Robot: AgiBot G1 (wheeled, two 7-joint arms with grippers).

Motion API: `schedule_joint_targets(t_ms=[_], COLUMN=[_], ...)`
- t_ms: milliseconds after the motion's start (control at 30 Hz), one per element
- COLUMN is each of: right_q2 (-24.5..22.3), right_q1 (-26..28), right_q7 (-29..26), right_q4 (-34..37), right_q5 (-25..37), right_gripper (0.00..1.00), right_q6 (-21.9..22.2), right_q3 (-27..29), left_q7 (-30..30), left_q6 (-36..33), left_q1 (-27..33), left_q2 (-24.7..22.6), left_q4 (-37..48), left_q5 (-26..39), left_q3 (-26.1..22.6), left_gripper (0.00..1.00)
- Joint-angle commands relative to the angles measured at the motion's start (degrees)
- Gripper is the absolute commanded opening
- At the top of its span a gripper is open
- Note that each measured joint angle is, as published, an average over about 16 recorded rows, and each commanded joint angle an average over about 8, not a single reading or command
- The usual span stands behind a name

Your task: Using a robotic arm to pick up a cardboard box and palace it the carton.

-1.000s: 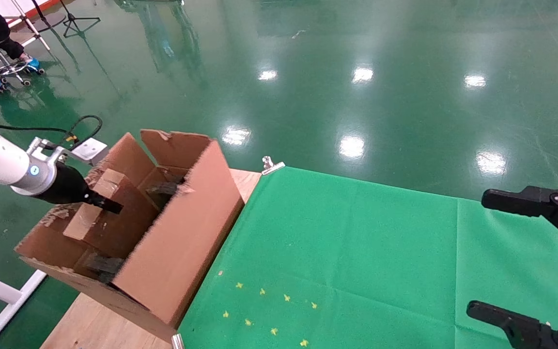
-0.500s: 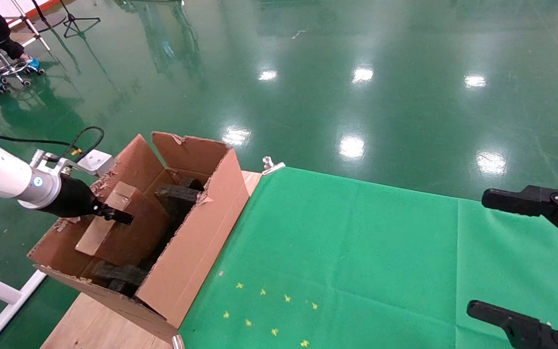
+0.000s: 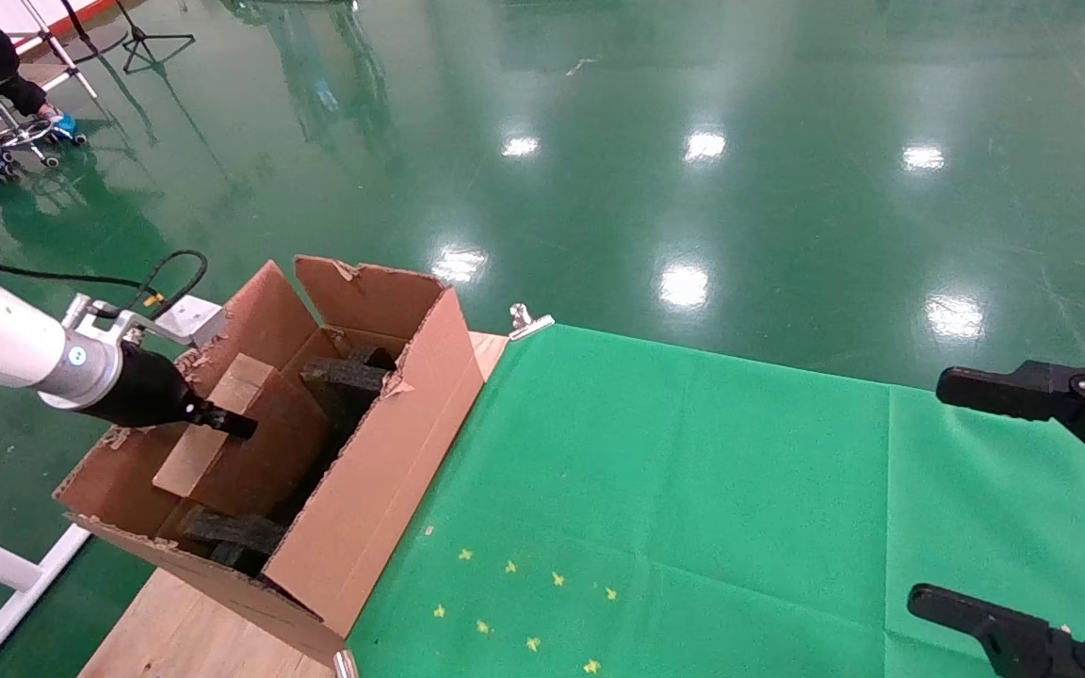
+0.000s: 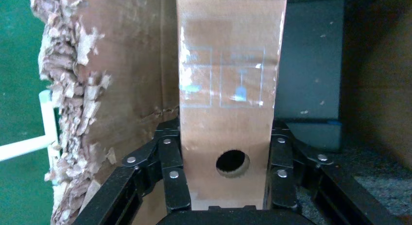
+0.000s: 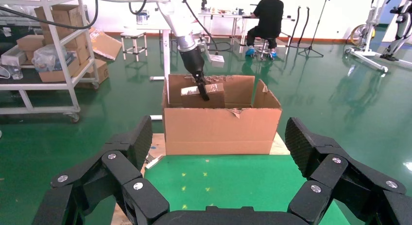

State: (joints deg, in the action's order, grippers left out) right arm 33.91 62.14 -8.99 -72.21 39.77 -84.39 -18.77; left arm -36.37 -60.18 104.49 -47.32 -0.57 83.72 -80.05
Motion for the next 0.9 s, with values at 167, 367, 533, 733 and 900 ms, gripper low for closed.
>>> schedule_joint_targets(t_ms=[167,367,533,733,900], right_q2=[0.0,0.0,0.0,-0.01,-0.01], right_q1=[0.0,0.01,0.01,0.0,0.0], right_q7=[0.0,0.01,0.01,0.01,0.02], right_q4=[0.0,0.01,0.01,0.01,0.03], right_q5=[0.0,-0.01,-0.01,-0.02,-0.03], right_gripper=[1.0,1.0,1.0,1.0,1.0], right_q6=[0.0,0.0,0.0,0.01,0.03], right_q3=[0.0,-0.01,-0.01,-0.02,-0.02], left_q7=[-0.63,-0.4,2.91,5.91,5.79], left_q6=[1.2,1.43,-0.69,-3.31,-4.11], left_q1=[1.47,4.94,8.36,11.52,12.79], left_q2=[-0.58,-0.91,0.68,2.37,2.42], left_q4=[0.53,0.18,-3.34,-8.58,-10.16], left_q5=[1.87,2.93,0.16,-2.51,-2.92], left_q3=[-1.31,-2.06,-0.13,1.65,1.86], left_gripper=[1.0,1.0,1.0,1.0,1.0])
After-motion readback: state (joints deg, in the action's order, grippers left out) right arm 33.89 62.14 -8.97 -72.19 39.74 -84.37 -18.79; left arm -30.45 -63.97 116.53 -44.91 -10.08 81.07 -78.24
